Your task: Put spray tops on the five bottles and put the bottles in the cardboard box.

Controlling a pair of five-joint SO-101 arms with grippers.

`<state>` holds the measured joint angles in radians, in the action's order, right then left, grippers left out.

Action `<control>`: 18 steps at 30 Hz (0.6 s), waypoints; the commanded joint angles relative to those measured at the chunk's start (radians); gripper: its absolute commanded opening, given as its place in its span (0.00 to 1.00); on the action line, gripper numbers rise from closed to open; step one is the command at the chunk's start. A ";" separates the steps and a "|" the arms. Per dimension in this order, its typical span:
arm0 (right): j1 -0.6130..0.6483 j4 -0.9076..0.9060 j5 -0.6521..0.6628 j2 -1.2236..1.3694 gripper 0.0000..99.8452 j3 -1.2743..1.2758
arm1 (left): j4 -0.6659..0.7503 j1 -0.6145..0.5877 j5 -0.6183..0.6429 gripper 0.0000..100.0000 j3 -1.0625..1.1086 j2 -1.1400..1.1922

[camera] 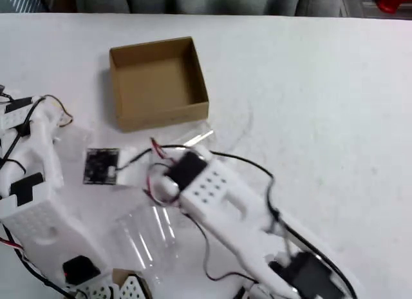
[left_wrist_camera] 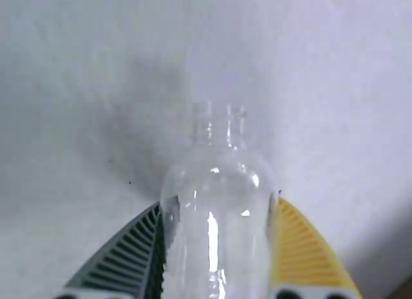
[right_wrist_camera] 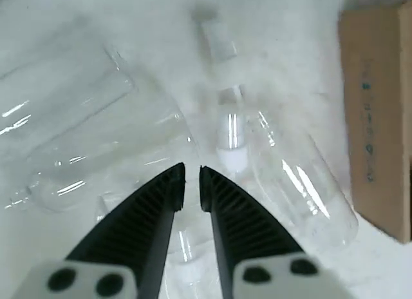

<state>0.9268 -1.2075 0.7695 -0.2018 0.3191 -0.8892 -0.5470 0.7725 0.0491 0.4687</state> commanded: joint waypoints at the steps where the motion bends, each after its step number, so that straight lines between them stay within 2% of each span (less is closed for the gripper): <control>1: 0.074 -0.005 0.080 0.091 0.03 -0.138 | 0.026 -0.008 -0.012 0.02 -0.055 -0.005; 7: 0.124 -0.050 0.107 0.317 0.19 -0.334 | 0.028 -0.008 -0.012 0.02 -0.055 -0.005; 18: 0.058 -0.124 0.163 0.677 0.17 -0.709 | 0.054 -0.008 -0.012 0.02 -0.048 -0.004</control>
<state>1.0249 -1.3211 0.9214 0.4549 -0.2777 -0.8631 -0.5485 0.7710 0.0476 0.4687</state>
